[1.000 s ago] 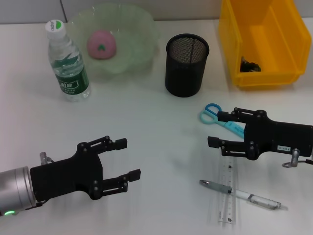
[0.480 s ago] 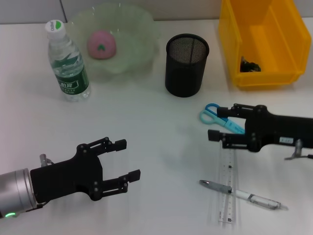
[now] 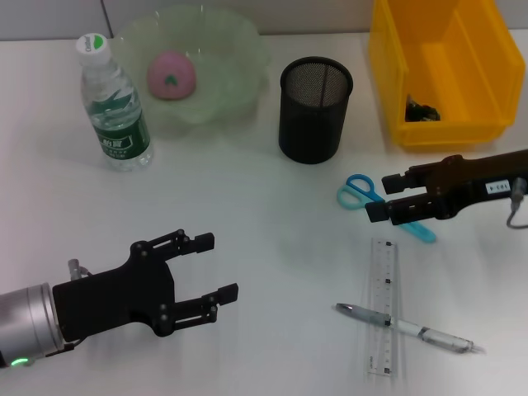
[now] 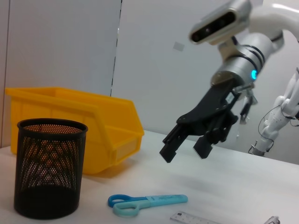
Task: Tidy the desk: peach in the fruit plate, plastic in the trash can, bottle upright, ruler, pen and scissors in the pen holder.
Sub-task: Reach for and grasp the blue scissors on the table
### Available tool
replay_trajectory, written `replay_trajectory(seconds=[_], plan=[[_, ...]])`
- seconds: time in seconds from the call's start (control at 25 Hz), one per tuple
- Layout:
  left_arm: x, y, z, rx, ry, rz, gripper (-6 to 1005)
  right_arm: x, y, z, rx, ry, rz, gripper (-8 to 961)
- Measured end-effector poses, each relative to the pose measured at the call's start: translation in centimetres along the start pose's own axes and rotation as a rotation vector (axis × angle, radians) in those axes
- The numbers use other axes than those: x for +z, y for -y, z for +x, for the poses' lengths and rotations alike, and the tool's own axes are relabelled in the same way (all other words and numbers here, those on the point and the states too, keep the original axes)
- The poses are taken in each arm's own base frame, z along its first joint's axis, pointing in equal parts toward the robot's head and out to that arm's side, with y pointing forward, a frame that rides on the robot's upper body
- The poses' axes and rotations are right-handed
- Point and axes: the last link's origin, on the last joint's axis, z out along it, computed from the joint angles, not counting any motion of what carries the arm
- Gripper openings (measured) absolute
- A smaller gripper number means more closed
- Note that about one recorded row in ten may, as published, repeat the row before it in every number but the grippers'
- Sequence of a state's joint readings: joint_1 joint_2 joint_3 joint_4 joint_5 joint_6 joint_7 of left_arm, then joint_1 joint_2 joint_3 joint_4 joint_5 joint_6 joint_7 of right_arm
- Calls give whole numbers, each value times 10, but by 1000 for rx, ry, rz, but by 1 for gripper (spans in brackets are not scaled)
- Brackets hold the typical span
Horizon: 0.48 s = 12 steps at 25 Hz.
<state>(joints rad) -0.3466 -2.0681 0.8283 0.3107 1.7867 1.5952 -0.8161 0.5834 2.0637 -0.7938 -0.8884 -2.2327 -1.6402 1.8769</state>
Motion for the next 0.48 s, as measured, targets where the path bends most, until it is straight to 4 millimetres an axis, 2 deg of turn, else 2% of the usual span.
replay_trajectory(seconds=[0.12,0.24,0.32,0.48], plan=[[0,0,0,-1,-1,0,778,4,6,-19,18,-155,64,757],[1,0,1,0,-3,-1,778,7,7,-29,16,-218,94,757],[2,0,1,-1,-4,-1,778,15,8,-45,2,-312,146,757],[3,1,0,-4,0,4,778,24,8,-57,-19,-399,208,757]])
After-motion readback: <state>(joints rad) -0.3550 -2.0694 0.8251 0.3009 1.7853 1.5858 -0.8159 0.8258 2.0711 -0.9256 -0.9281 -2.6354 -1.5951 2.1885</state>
